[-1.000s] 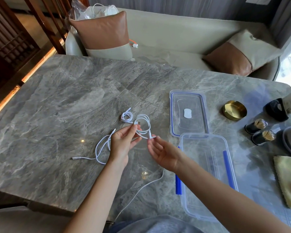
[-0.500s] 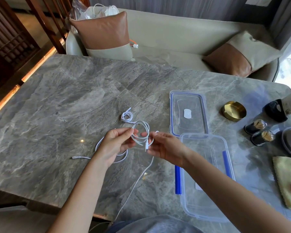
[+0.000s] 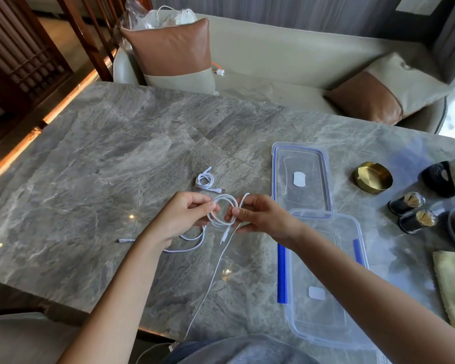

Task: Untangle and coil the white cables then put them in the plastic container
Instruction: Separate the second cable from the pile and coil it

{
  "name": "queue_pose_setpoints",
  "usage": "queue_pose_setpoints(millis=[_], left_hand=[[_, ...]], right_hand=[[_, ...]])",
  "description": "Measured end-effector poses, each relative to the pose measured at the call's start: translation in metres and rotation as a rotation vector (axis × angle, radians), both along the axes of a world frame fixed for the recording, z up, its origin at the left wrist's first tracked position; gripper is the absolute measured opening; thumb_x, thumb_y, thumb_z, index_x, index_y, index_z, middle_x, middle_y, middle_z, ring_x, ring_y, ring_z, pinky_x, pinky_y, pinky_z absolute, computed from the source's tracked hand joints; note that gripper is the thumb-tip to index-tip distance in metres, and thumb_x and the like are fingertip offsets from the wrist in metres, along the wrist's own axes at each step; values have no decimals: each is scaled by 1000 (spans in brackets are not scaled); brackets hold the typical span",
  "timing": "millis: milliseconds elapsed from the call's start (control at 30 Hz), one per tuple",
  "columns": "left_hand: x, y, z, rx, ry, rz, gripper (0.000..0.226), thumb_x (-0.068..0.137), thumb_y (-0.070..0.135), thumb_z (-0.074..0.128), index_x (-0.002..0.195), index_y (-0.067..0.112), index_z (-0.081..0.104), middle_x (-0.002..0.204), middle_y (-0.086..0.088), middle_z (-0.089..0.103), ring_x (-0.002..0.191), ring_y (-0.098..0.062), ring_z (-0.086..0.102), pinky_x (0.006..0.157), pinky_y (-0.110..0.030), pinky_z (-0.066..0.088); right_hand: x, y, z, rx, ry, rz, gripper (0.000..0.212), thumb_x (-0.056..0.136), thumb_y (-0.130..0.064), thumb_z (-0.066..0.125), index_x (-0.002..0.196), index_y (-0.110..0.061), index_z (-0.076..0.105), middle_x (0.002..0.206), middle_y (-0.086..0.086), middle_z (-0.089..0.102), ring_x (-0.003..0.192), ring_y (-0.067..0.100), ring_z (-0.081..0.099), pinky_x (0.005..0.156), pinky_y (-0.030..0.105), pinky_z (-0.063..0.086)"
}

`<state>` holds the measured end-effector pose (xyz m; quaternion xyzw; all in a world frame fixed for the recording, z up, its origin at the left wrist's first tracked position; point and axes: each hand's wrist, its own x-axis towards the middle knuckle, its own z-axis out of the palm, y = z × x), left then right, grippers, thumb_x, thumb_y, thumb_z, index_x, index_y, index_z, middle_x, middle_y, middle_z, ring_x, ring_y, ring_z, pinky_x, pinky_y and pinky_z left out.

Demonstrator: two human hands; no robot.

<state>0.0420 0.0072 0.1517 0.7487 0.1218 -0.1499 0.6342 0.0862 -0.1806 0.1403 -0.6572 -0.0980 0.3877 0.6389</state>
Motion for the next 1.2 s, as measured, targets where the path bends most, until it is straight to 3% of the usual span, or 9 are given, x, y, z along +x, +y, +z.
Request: queue_pose_setpoints(millis=[100,233,467,567,667,833,1000,1100,1200], left_hand=[[-2,-8,-2,-260,51,98,16,93,11,50,92,9,65,83,-7,70,78,-14,69,78,-25,58],[0,-17,-1,-516,106,163,18,94,12,46,95,8,64,66,4,69,69,-11,70,70,-22,58],[5,-21,2,-124,17,-41,24,96,10,43,103,-5,61,59,10,53,59,2,58,64,-17,50],[6,-23,1,-27,1,-72,23,96,7,43,100,-3,62,61,4,51,58,1,56,64,-18,47],[5,-21,2,-14,24,-102,23,96,9,44,89,12,65,72,-3,56,64,-2,55,68,-19,46],[4,-18,2,80,16,-168,22,93,10,51,111,4,62,100,-5,63,93,-11,54,74,-12,43],[19,-30,12,59,-249,-341,36,96,9,43,131,10,47,140,5,44,131,-2,37,102,-7,30],[26,-44,8,126,-186,-538,35,94,14,50,129,16,49,133,3,53,125,-6,46,106,-20,34],[28,-41,-4,392,-252,-555,21,87,28,60,107,21,61,100,5,61,96,-8,56,91,-28,43]], right_hand=[[5,0,5,19,-24,-16,9,92,-7,54,95,-9,63,81,5,63,70,10,61,69,22,58],[14,-6,12,3,-29,46,10,93,-7,53,94,-10,62,82,5,64,72,9,62,71,22,58],[30,-18,22,-208,-85,355,22,95,-12,51,105,6,59,92,12,63,90,18,63,82,30,58],[27,-13,18,-244,-148,377,10,93,-6,52,96,-3,61,91,11,62,84,16,64,77,26,58],[25,-11,11,-249,-191,364,18,92,-1,52,82,-14,62,87,13,64,77,15,65,75,26,58],[27,-16,7,-249,-141,361,21,91,-4,56,77,-17,65,68,-6,69,69,6,68,70,22,58],[24,-15,13,-295,-123,527,12,91,-5,56,85,-8,66,75,-3,69,68,5,67,67,17,56],[22,-10,14,-318,-144,561,9,92,-4,55,90,-2,64,76,-2,66,66,5,67,67,19,57],[24,-14,17,-348,-169,542,10,90,-2,57,84,-5,65,68,-4,67,61,4,67,65,18,57]])
